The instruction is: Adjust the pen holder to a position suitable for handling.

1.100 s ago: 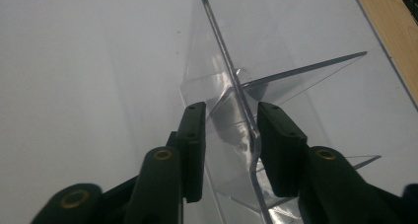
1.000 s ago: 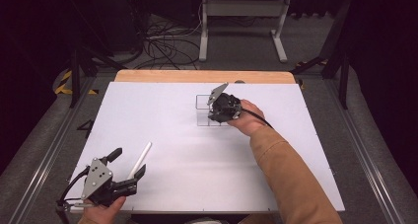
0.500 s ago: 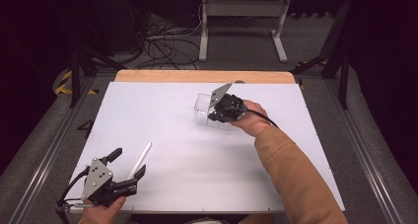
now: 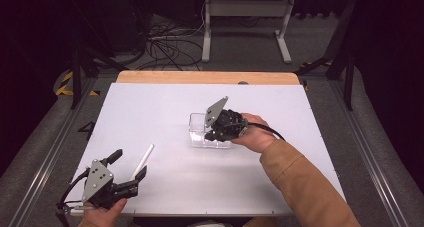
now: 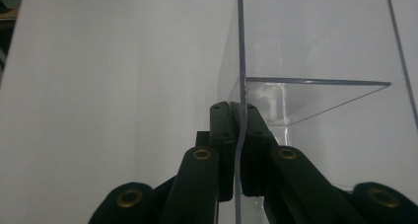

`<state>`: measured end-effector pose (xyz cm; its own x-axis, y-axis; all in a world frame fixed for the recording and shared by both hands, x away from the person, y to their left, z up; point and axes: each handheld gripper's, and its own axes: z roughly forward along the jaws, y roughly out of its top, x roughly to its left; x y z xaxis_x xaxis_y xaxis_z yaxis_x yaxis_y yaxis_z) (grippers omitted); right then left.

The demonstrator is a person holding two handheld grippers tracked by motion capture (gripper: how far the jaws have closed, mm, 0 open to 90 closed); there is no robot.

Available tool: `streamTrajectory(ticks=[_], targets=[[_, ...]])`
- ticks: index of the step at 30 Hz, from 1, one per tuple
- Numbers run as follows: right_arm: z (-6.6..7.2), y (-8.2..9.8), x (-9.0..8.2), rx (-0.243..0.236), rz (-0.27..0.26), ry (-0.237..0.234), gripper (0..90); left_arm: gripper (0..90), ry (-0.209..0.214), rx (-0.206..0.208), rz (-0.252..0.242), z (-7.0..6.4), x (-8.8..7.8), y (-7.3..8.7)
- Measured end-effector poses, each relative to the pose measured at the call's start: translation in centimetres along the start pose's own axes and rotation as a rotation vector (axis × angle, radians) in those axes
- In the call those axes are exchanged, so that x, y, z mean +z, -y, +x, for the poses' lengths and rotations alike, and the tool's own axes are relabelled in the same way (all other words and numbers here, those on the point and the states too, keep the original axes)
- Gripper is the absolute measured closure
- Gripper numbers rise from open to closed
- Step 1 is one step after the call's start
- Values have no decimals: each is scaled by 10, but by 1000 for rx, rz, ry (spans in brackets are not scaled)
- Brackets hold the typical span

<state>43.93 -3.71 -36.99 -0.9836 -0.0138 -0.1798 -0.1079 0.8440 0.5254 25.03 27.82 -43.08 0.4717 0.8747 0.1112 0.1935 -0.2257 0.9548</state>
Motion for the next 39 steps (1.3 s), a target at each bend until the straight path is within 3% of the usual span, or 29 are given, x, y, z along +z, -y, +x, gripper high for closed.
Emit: streamTrajectory(ticks=[8, 14, 21, 28, 34, 36, 39], targets=[[21, -1, 15, -10, 9, -62, 869, 137, -2, 6, 3, 0, 0, 0], [26, 2, 21, 4, 17, -87, 869, 137, 2, 1, 9, 0, 1, 0], [30, 4, 24, 4, 15, -93, 872, 137, 0, 5, 14, 0, 2, 0], [35, 4, 25, 6, 13, -68, 863, 142, 5, -28, 14, 2, 3, 0], [35, 4, 25, 8, 14, -66, 860, 147, -4, -14, 25, 1, 4, 0], [35, 5, 24, 12, 8, -70, 738, 147, -3, -15, 30, 1, 4, 0], [35, 5, 21, 17, -11, -58, 664, 147, -1, -18, 40, 3, 5, -2]])
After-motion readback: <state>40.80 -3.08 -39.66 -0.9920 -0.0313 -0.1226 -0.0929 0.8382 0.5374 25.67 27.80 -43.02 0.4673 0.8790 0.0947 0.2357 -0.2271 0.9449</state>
